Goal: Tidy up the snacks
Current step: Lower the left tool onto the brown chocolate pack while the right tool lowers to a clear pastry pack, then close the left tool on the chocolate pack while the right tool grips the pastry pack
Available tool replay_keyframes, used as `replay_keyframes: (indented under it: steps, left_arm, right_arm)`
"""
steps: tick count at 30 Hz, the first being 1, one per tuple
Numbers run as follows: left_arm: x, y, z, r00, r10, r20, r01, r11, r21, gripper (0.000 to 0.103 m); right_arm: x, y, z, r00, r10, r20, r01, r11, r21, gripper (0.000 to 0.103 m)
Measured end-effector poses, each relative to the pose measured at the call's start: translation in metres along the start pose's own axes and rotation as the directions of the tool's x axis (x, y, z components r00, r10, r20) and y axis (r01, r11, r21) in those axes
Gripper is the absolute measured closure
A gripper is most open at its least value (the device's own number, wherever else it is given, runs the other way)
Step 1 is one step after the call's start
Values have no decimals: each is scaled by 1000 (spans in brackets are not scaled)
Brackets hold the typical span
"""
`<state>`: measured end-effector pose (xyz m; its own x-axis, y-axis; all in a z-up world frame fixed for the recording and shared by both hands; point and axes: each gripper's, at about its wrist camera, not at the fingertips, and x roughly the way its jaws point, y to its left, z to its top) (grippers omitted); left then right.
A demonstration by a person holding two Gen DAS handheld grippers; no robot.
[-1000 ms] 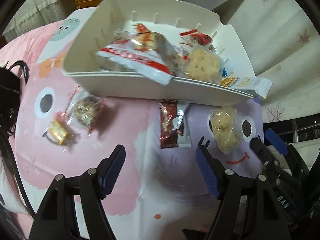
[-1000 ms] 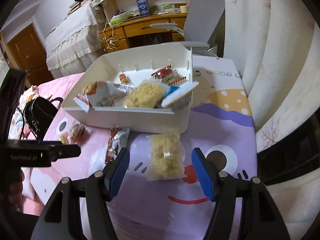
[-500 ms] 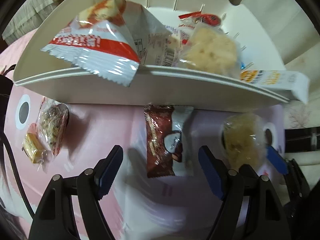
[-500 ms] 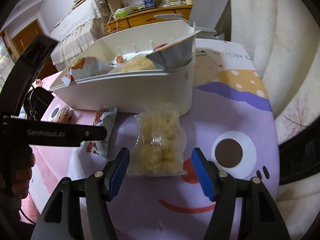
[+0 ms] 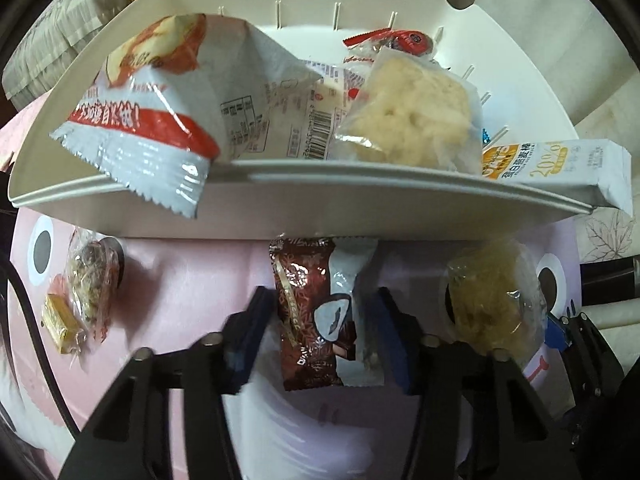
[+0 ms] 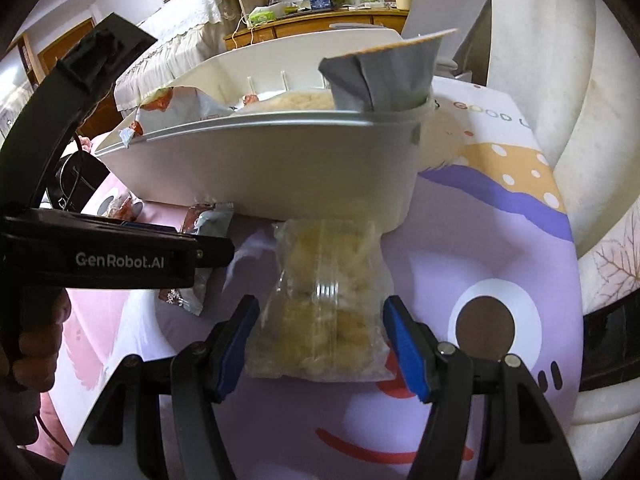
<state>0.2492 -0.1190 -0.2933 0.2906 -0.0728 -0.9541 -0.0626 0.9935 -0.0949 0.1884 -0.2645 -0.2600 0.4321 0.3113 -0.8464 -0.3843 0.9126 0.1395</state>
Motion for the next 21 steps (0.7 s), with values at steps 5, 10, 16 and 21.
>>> replay_keyframes:
  steps: [5,10,16,21]
  left_arm:
    - [-5,5,-4,1000,-22,6,22,1000,-21,68]
    - [-11,4,-11,999,-31,14,31,999,-17,72]
    - [-19,10,-29,999,-29,23,30,999,-19,73]
    - [-31,18,-45,999,-19,25,20,999,-31,74]
  right_arm:
    - [0,2,0,1000,-6,-5,6,1000,-12,39]
    - [-1,2,1,1000,-13,-17,13,1000,-20,41]
    - [-6,4,-1,999,-36,-38,35,999,-21,45]
    - [-15,10,-4,998,-45,-50,44,998,-36,46]
